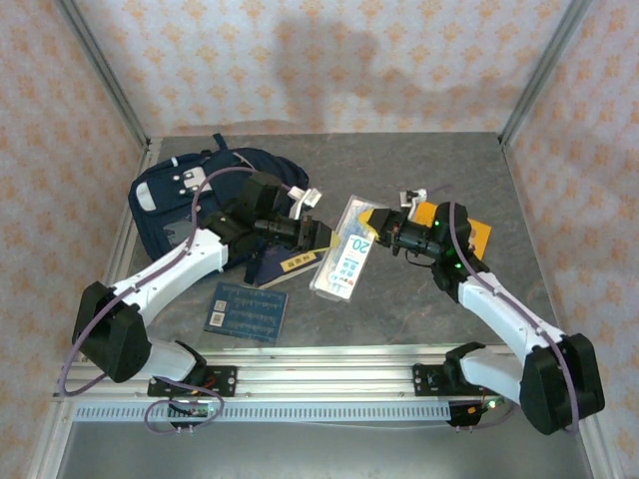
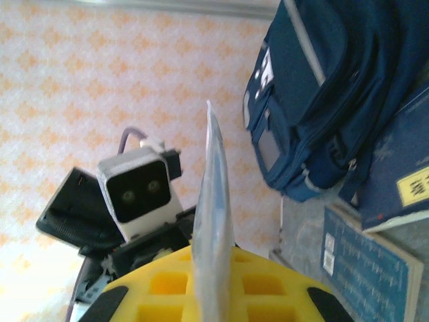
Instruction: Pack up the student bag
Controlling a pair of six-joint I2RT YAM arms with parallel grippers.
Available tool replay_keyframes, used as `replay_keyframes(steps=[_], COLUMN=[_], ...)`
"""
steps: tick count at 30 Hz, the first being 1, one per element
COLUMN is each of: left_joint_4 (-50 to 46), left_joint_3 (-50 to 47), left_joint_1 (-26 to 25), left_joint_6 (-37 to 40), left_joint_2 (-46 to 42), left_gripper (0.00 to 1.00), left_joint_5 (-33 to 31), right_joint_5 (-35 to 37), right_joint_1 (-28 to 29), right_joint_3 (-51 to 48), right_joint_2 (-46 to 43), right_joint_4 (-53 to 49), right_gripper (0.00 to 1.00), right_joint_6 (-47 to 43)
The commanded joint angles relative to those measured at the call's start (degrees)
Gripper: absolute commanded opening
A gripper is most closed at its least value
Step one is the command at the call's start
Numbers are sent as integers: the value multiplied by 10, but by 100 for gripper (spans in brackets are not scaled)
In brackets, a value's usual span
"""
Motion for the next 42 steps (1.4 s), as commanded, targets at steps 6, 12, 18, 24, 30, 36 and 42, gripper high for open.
replay_keyframes(steps=[6,12,18,24,30,36,42], left_joint_4=[-122,-18,75,184,222,261,308], left_joint_3=[72,41,5,-30,-23,3,56], left_joint_1=[34,38,31,-13,-43,-43,-44], left_joint_6=[-72,-211,-284,-337,-338,-331,-345], left_joint_2=[-35,-75,-110,-113,-81,-29,35], left_gripper=[65,79,85,88,87,84,71], left_joint_5=[-182,-234,-237,-255,-261,-269,-255], right_joint_5=[270,418,499,500,493,487,469], right_joint_1=[-3,-4,-3,-4,-2,8,24], right_joint_3=[49,29,44,51,65,75,63], right_joint_2=[-97,-111,-110,-84,-54,-39,-37], right_joint_4=[-90,-7,10,56,87,101,109], right_gripper=[0,4,5,6,6,6,6], right_joint_6=[-48,-12,-4,32,57,70,78])
